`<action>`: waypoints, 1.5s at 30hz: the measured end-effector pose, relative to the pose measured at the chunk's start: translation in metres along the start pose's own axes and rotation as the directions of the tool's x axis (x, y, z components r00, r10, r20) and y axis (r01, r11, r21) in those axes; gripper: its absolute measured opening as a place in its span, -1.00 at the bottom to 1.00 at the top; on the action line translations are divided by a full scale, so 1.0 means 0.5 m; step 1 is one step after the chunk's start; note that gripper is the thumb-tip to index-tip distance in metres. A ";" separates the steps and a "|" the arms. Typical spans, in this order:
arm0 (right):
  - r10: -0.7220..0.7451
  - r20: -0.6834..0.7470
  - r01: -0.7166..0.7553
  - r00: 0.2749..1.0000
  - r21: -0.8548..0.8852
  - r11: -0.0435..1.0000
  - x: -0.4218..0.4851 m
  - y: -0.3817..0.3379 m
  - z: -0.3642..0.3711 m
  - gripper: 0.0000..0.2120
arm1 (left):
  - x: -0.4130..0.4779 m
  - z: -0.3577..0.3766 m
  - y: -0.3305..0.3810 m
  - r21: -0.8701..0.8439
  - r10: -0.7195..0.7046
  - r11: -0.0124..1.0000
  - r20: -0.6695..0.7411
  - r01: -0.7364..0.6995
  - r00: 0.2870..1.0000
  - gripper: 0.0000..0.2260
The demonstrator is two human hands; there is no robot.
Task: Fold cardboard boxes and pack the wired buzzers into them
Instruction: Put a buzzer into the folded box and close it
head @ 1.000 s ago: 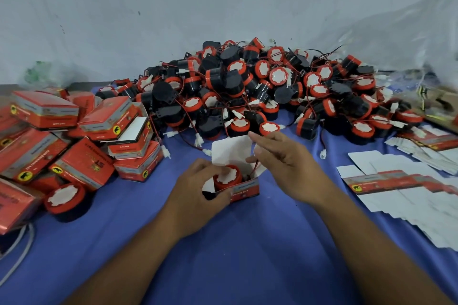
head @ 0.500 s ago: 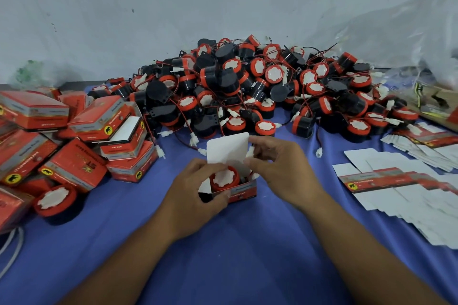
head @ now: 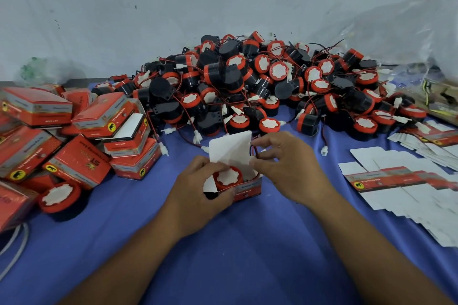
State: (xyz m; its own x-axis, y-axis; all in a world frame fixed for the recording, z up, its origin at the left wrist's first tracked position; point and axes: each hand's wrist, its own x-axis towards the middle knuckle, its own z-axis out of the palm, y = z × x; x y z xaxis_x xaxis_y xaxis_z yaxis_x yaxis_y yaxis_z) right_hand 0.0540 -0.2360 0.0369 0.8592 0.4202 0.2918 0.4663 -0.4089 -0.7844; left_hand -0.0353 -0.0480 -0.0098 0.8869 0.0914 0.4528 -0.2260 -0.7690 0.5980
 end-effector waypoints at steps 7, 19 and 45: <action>-0.153 0.038 0.154 0.988 -0.437 0.886 -0.005 -0.001 0.043 -0.82 | -0.001 0.002 0.007 0.012 0.072 0.997 0.016 -0.072 0.997 -0.60; -0.102 0.385 0.379 0.917 -0.762 0.525 0.006 -0.037 0.034 -0.77 | -0.004 0.002 0.017 0.008 0.086 0.996 0.022 -0.086 0.996 -0.50; -0.217 0.380 0.342 0.899 -0.302 0.890 0.017 0.033 0.039 -0.59 | -0.002 0.015 0.002 -0.447 -0.210 0.891 -0.258 0.076 0.943 -0.20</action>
State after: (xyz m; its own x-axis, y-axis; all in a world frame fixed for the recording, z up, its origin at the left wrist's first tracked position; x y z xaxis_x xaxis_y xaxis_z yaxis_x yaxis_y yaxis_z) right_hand 0.0648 -0.2237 0.0158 0.5915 0.7743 0.2250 0.7726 -0.4646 -0.4327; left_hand -0.0333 -0.0534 -0.0147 0.7801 0.4105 0.4721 -0.3140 -0.3958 0.8630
